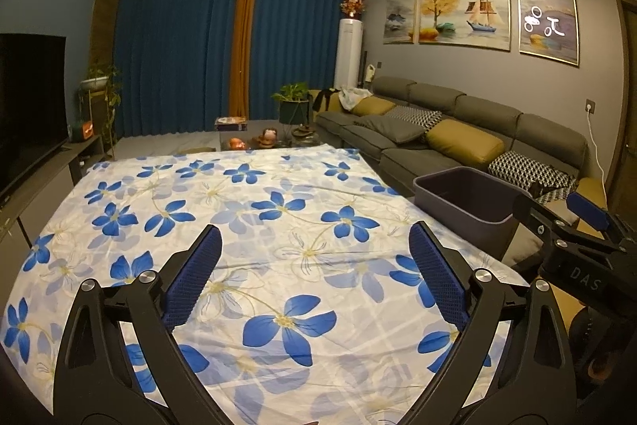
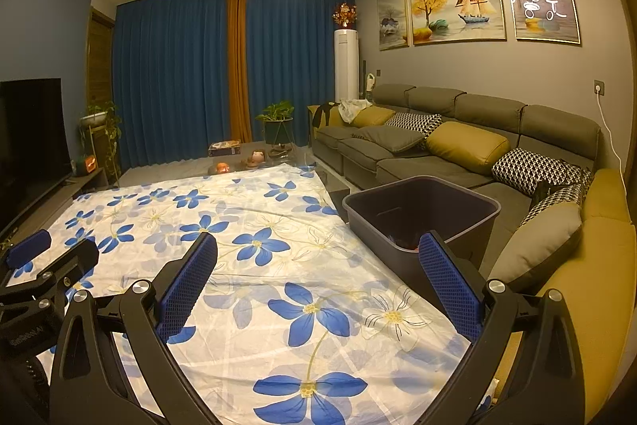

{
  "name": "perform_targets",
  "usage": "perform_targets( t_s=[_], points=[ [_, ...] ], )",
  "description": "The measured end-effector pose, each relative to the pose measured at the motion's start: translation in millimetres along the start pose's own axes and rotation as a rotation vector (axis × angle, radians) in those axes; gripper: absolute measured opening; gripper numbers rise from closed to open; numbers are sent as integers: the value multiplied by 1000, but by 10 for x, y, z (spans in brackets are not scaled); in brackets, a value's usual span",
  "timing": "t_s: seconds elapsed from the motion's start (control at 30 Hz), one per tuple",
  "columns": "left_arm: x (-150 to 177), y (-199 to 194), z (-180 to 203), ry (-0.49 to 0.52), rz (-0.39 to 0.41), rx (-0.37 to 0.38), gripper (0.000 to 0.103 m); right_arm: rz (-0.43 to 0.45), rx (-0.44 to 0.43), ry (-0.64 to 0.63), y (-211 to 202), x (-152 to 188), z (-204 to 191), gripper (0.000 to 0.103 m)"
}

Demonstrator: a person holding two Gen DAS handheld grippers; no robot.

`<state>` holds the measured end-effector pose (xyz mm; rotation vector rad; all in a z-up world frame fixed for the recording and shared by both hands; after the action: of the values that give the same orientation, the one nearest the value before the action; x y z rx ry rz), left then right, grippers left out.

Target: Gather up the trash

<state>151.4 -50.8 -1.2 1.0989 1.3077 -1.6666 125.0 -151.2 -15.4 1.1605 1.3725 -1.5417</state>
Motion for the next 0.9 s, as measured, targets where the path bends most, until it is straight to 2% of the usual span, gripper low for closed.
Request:
perform_targets(
  t_s=[0.5,0.8,0.9],
  points=[
    [-43,-37,32,10,15,5,92,2,0,10,-6,-25,28,97],
    [-62,-53,-3,4,25,-17,92,5,1,10,-17,-32,38,97],
    [-71,-66,-25,0,34,-38,95,7,0,11,-18,-33,40,97]
  ],
)
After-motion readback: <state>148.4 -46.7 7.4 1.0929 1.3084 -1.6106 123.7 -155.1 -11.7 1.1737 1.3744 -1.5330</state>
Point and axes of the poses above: each gripper's, at about its wrist camera, not at the fingertips, and y roughly the way its jaws point, z to its right, x to its underside, the point moved 5 cm from there along y, roughly the way its jaws point, and after that the axes turned 2 degrees about -y, right-handed, at the moved point
